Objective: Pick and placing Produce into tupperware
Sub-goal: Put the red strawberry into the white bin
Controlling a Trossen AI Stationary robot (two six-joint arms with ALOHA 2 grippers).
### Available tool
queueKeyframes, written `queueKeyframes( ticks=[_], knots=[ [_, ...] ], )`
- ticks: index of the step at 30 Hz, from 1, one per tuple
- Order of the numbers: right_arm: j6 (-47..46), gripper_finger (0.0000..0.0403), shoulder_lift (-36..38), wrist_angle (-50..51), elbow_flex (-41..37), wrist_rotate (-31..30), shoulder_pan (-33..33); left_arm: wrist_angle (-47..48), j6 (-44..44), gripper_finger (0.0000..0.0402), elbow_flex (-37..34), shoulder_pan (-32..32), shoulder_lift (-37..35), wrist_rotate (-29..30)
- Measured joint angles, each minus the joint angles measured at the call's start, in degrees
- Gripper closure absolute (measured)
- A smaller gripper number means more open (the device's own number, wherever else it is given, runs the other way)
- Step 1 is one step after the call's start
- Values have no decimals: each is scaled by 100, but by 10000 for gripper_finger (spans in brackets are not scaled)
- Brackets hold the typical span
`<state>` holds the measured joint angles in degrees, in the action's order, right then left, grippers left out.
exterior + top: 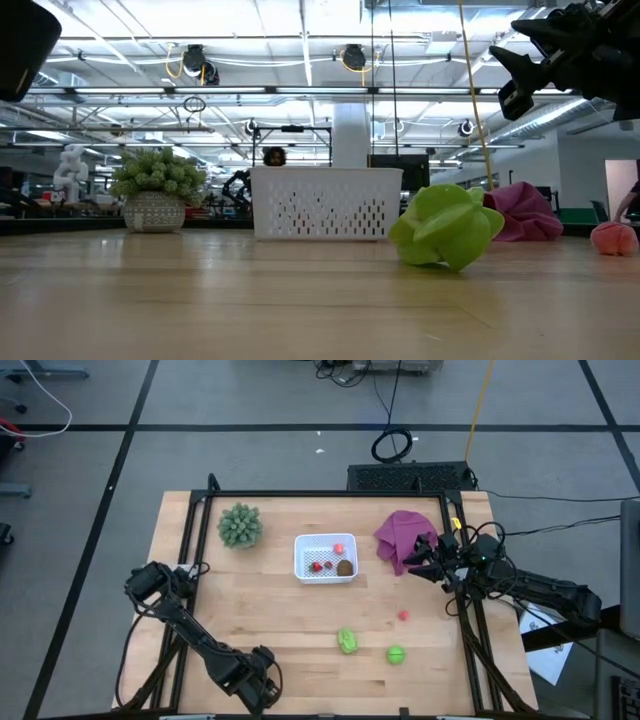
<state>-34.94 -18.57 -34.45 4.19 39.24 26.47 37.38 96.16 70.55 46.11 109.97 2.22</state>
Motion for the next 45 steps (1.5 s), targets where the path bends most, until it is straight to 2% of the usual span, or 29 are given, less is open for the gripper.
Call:
queueKeyframes(
  ticks=[8,17,22,34,45],
  knots=[
    [0,252,0,1,0,0,-1,-67,52,153,-33,-11,-11,-51],
    [-24,252,0,1,0,2,-1,-214,81,235,-40,-7,-4,-103],
    [-37,252,2,1,0,2,1,-239,65,263,-35,-7,-7,-91],
    [-37,252,2,-1,0,0,1,-208,-285,244,-35,-355,-4,266],
    [-24,252,2,-1,0,1,1,-200,-1794,249,6,-1331,-99,252]
  ],
)
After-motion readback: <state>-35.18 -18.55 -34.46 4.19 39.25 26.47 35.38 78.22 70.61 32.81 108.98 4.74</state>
